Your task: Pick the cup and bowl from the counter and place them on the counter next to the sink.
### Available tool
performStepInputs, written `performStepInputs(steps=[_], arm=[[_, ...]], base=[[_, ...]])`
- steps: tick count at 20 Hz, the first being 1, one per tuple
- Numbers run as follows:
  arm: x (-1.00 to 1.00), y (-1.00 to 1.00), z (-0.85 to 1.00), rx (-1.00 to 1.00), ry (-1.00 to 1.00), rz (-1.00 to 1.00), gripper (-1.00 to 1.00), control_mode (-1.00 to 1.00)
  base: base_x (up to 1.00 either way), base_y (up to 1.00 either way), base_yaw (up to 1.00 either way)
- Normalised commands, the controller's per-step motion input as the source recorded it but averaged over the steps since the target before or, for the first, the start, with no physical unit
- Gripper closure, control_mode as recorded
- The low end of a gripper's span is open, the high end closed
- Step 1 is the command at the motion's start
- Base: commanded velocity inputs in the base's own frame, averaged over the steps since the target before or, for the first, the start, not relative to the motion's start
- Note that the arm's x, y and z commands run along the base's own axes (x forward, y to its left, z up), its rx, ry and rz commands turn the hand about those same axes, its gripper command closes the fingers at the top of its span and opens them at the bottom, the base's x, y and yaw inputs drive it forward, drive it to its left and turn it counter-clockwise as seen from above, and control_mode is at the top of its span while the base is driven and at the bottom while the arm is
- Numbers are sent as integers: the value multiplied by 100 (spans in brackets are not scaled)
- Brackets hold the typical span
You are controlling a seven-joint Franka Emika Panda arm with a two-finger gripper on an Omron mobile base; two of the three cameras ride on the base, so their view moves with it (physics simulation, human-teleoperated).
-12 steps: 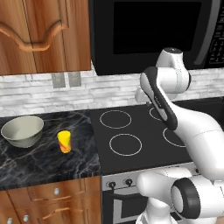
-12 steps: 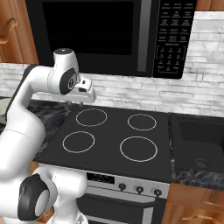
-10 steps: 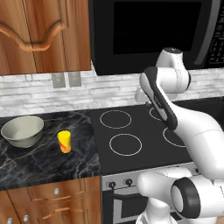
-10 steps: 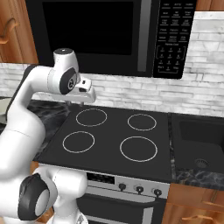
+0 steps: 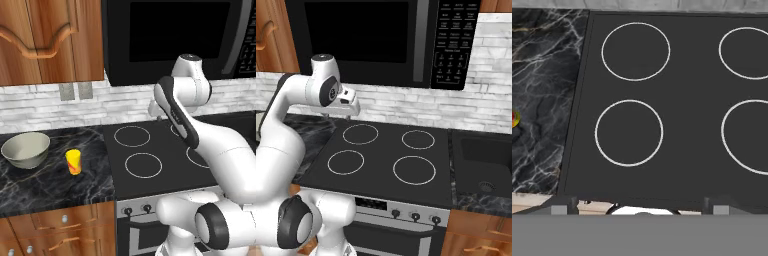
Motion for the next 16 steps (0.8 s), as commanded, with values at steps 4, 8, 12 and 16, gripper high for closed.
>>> performStepInputs(steps=[4,8,12,16], arm=[[-20,33,-5,5,-2,0,-100,-100],[-20,15,-9,14,-2,0,-100,-100],[5,3,-27,22,4,0,-100,-100],[8,0,-14,20,5,0,-100,-100]], base=[[0,0,0],[0,0,0],[0,0,0],[0,0,0]])
